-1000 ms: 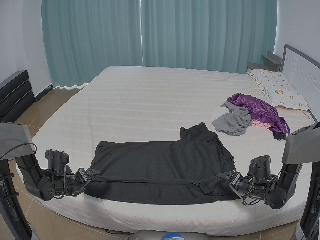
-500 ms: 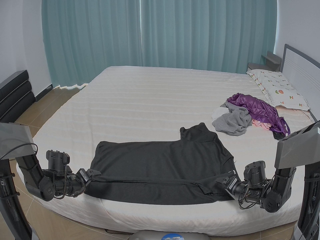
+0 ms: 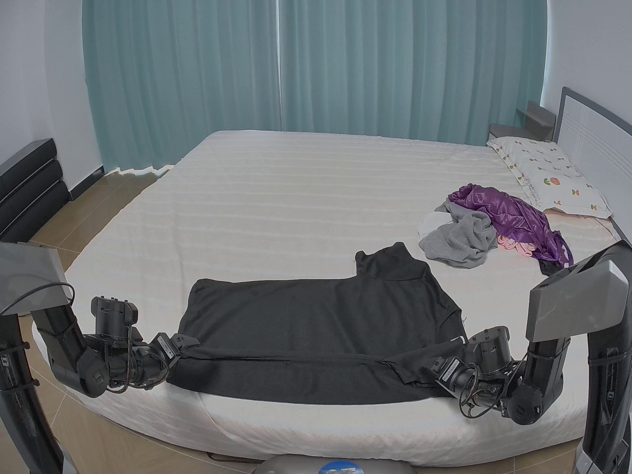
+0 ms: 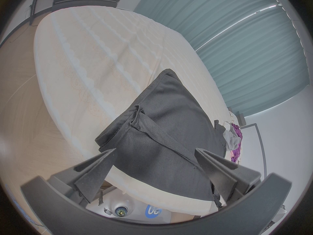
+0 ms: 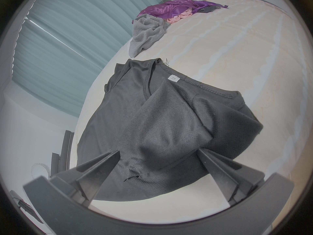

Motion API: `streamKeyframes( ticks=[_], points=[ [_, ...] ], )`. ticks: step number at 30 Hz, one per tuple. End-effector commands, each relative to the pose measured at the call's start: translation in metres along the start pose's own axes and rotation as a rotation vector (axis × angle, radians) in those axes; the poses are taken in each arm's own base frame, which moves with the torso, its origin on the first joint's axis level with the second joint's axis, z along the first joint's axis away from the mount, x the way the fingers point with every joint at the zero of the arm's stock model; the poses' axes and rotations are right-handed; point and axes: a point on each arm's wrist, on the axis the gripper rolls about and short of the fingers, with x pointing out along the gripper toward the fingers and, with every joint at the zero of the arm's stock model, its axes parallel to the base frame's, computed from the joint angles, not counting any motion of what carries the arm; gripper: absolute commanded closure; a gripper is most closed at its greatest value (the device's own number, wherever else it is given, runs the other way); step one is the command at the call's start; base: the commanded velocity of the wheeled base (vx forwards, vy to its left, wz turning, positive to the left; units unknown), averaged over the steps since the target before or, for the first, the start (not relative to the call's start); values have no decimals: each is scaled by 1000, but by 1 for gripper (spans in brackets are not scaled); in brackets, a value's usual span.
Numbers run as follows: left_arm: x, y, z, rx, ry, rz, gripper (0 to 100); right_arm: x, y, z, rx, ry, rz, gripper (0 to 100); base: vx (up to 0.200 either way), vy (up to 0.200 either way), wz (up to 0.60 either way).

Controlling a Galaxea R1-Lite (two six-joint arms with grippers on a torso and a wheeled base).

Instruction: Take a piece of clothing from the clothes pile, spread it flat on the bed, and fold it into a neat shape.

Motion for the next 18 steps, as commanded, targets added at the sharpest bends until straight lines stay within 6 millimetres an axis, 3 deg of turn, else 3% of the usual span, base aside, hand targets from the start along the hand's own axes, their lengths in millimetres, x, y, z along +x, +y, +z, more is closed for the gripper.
streamKeyframes(
  ticks=[1,2,3,18],
  points=[
    [0,0,0,0,1,1,0,5,1,-1,-1,1,2,0,0,0,0],
    [0,0,0,0,1,1,0,6,1,0,2,-3,3,0,0,0,0],
    [0,0,0,0,1,1,0,6,1,1,6,-6,5,100,0,0,0],
    [0,1,-1,2,3,3,0,-4,3,11,25,-46,14,100,0,0,0]
  ],
)
